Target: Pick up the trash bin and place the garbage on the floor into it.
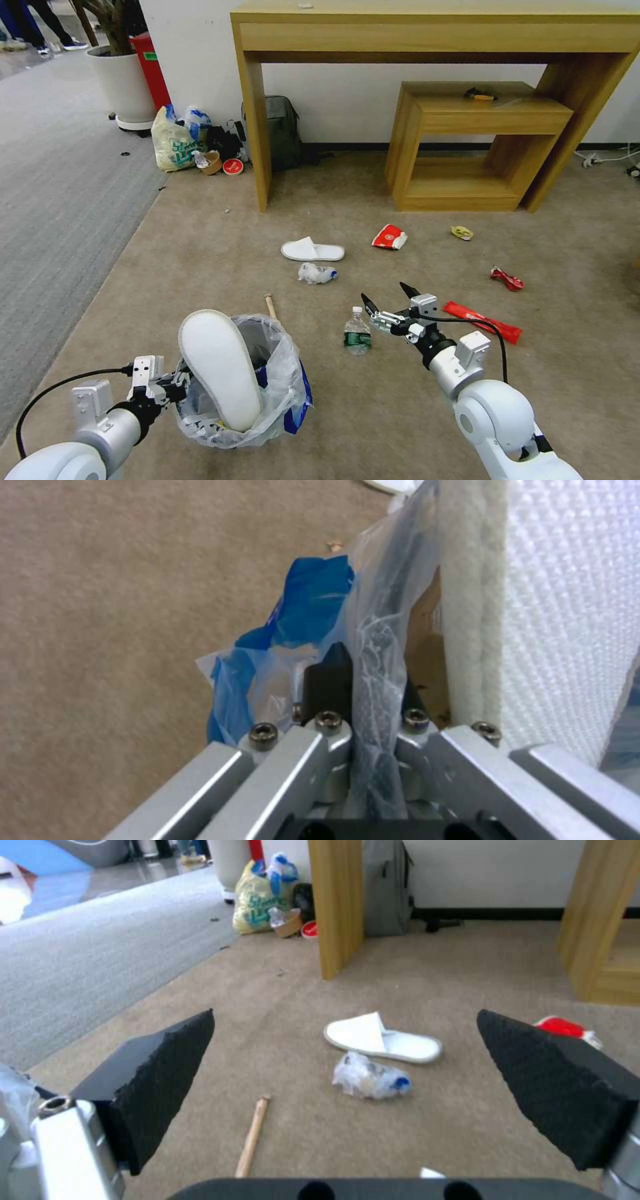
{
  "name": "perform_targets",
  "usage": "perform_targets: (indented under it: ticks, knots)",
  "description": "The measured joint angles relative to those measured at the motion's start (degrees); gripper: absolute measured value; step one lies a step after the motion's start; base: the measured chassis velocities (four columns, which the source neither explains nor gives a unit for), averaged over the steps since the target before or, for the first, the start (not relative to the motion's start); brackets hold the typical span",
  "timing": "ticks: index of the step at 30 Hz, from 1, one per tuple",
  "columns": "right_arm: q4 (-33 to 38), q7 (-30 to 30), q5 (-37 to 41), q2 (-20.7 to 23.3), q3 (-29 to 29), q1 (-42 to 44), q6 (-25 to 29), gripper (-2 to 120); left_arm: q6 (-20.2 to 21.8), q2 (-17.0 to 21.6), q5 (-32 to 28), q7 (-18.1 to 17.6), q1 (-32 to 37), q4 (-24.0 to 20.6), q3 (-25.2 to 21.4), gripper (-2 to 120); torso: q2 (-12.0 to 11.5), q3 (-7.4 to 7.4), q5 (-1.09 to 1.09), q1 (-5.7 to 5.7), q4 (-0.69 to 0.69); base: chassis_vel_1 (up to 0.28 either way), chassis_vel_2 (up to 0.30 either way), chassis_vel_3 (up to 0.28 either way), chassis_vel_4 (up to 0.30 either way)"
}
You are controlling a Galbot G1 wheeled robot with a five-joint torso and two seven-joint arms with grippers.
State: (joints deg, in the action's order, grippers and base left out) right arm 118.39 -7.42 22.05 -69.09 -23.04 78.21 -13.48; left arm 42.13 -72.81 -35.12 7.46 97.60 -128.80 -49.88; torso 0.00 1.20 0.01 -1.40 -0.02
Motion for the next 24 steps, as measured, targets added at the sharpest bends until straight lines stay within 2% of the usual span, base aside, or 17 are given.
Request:
perform_targets:
  ticks: [17,24]
  knots:
    - [-1.18,0.22,-0.11,-0.34,0.27,0.06,0.18,100,0.00,0.17,-0.18,0.20,-0.30,0.21,-0.27,0,0.00,0.00,-0.02,0.01,0.01,0.090,0.253,-0.084,-0.246]
    - [-4.16,-1.02,1.29,1.99,-0.51,-1.10,-0.95,100,-0.01,0.01,-0.18,0.35,-0.34,0.39,-0.29,0,0.00,0.00,-0.02,0.00,0.01,0.052,0.201,-0.062,-0.201]
